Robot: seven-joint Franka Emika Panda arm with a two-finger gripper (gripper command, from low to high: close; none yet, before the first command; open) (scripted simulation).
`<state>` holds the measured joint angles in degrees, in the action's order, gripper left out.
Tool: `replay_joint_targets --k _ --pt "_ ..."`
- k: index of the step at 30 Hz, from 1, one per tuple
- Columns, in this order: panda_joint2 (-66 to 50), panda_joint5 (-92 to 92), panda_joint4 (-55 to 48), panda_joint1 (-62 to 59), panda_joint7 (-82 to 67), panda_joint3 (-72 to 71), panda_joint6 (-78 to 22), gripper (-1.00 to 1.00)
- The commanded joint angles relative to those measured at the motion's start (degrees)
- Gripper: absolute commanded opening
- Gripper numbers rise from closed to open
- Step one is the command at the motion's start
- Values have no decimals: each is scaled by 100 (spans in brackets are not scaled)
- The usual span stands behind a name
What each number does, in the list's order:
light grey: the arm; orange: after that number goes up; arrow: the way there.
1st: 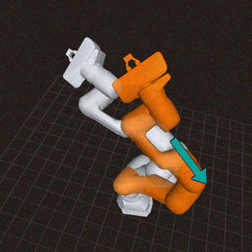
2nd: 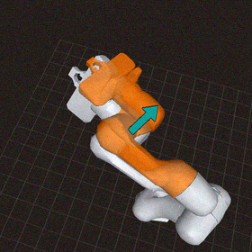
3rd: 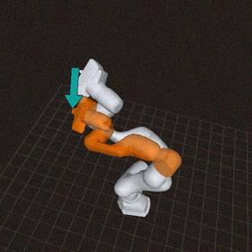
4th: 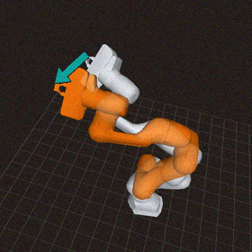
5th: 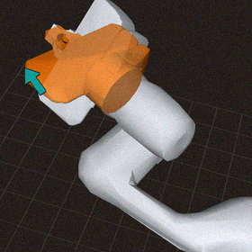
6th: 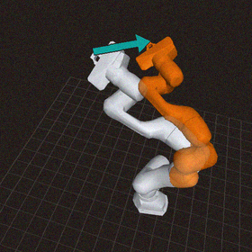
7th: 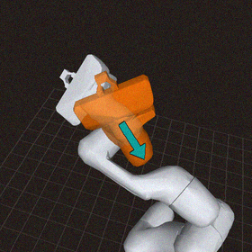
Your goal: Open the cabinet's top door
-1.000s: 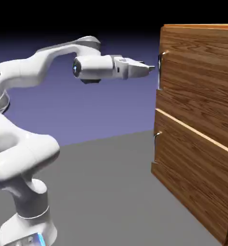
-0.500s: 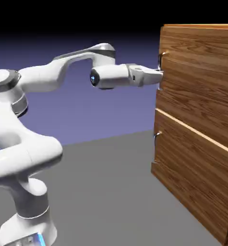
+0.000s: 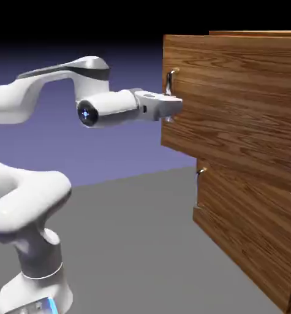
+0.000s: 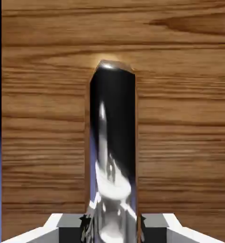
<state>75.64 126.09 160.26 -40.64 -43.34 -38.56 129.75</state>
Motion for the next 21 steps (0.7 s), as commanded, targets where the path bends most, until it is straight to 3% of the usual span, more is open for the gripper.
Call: replay_joint_targets --k 1,11,21 --pt "61 -179 127 85 -6 207 -152 -100" --pt "440 -2089 873 363 -96 2284 -1638 -100" --pt "59 -4063 828 184 -404 4361 -3088 -100"
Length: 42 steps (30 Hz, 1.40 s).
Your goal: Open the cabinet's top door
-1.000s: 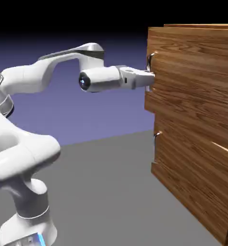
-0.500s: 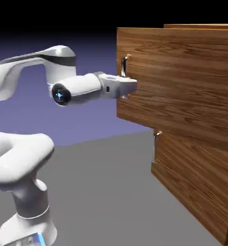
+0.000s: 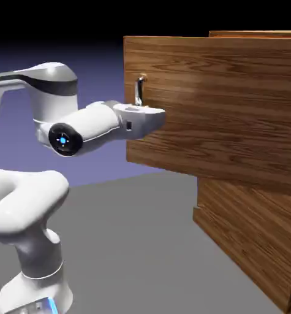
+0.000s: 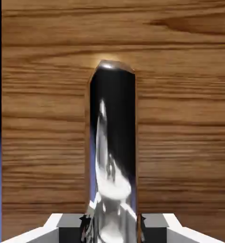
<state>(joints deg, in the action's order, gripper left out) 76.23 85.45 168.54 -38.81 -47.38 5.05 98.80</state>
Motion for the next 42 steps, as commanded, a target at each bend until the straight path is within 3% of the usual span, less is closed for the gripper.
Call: replay_joint_targets --k 1,13,28,42 --pt "-91 -198 -48 -10 -47 207 -144 -100" --pt "-1878 -2473 -1415 545 -802 2699 -2118 -100" --pt "-4287 -3890 -4371 3185 -1788 5799 -4690 -100" --pt "-4348 -4381 -6154 6092 -1718 8281 -5617 -100"
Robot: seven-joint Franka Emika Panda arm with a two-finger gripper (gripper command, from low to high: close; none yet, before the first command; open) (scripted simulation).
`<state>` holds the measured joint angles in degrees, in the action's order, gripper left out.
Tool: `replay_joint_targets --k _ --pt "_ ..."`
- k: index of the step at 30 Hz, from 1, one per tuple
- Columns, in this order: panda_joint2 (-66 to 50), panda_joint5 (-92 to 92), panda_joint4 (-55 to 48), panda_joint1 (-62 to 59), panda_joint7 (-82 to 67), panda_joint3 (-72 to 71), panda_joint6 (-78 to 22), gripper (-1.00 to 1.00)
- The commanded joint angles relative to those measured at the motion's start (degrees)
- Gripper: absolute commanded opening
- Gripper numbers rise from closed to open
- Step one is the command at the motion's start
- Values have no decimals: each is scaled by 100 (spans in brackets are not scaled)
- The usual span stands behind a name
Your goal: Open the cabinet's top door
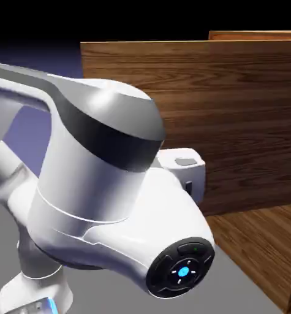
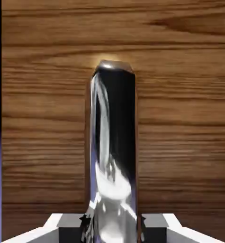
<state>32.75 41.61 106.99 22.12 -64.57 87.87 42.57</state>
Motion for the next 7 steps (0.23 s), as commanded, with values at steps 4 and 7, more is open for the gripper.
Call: replay_joint_targets --k 4,7 --pt "358 -160 -558 830 266 528 -155 -100" --pt "693 -271 -1068 1454 528 861 -321 -100"
